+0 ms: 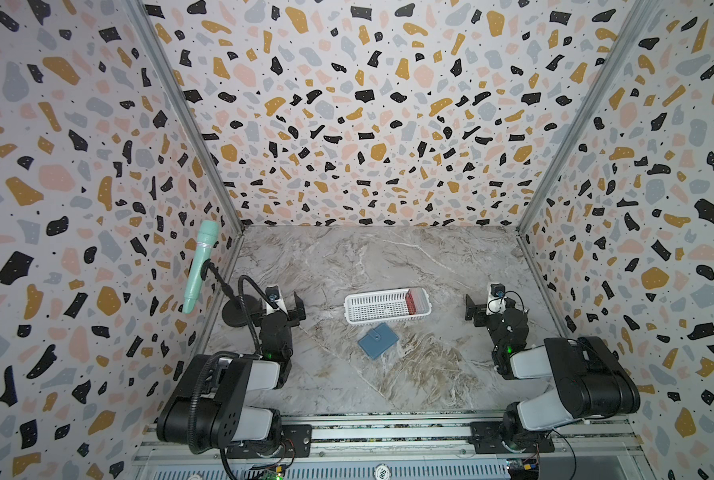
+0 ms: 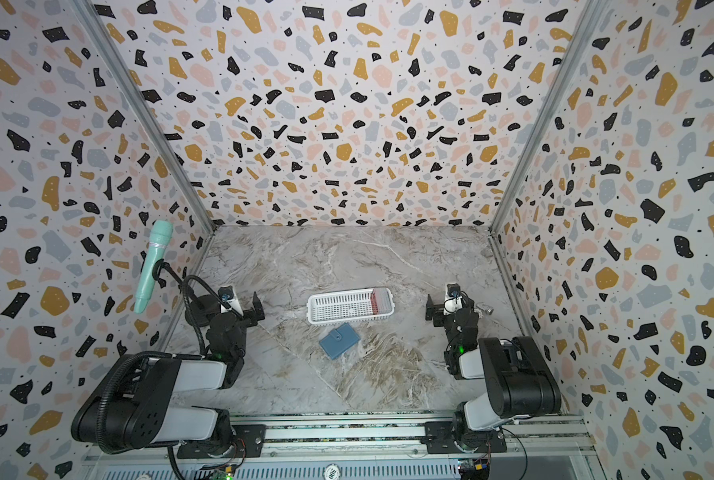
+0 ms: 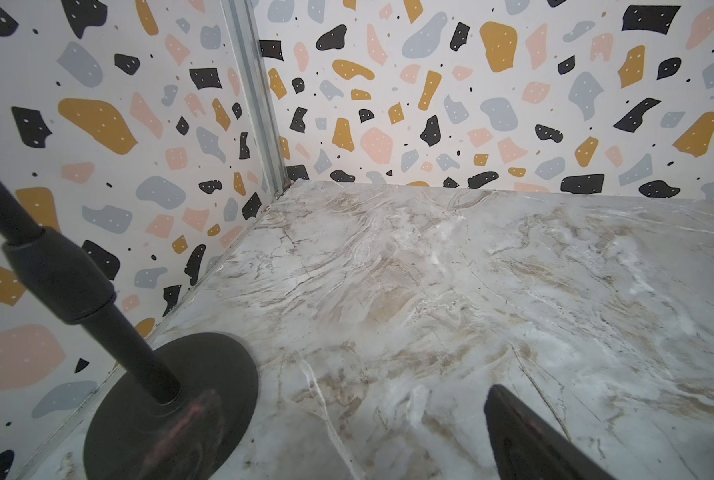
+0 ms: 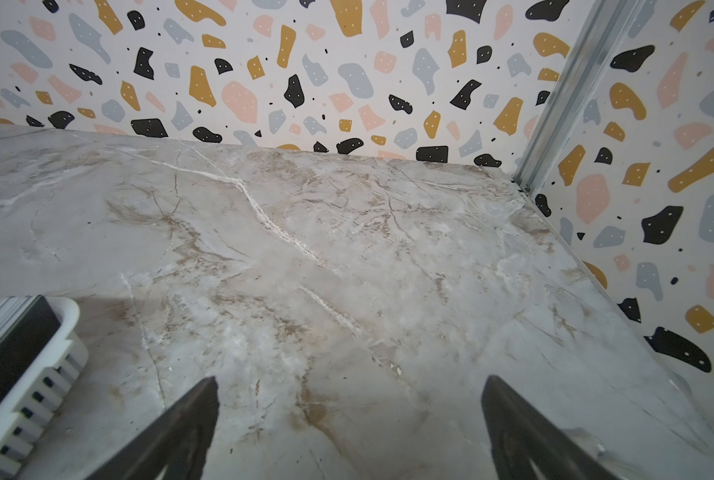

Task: Put the credit cards into the card holder

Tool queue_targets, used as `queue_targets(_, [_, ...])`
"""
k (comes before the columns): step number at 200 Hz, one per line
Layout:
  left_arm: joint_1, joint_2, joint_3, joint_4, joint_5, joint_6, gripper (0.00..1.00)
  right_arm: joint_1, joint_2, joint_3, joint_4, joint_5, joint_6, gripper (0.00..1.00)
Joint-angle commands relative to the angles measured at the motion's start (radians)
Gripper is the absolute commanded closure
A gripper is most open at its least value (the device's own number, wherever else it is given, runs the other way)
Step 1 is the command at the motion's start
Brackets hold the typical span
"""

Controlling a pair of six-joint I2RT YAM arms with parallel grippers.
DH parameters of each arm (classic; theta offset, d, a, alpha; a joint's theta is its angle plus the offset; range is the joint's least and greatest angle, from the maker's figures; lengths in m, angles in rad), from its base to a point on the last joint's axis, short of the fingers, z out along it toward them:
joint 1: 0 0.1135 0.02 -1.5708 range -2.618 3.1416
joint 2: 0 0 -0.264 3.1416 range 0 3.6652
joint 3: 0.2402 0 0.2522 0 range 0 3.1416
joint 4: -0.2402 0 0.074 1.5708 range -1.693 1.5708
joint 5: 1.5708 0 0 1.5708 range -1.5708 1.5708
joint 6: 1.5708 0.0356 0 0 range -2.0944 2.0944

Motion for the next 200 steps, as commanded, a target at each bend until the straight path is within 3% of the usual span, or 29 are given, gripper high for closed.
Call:
queue_targets(1, [0.006, 0.004, -0.009, 0.058, 0.005, 0.014, 0.0, 0.004, -0.009, 0.023, 0.001, 0.006, 0.005, 0.01])
queue_targets(129, [0.005, -0.021, -0.013, 0.053, 0.028, 0.026, 0.0, 0.004, -0.02, 0.003, 0.027, 0.006, 0.005, 0.01])
queue_targets(149, [0.004, -0.101, 0.028, -0.086, -0.01, 0.003, 0.0, 0.011, -0.076, -0.001, 0.002, 0.02, 0.004, 0.01])
queue_targets(172, [0.002, -0.199, 0.101, -0.307, -0.002, -0.026, 0.0, 0.022, -0.203, 0.052, -0.214, 0.065, 0.028, 0.01])
queue_targets(200, [-0.008, -0.308, 0.173, -0.487, 0.037, -0.177, 0.0, 0.065, -0.366, 0.09, -0.414, 0.067, 0.084, 0.01])
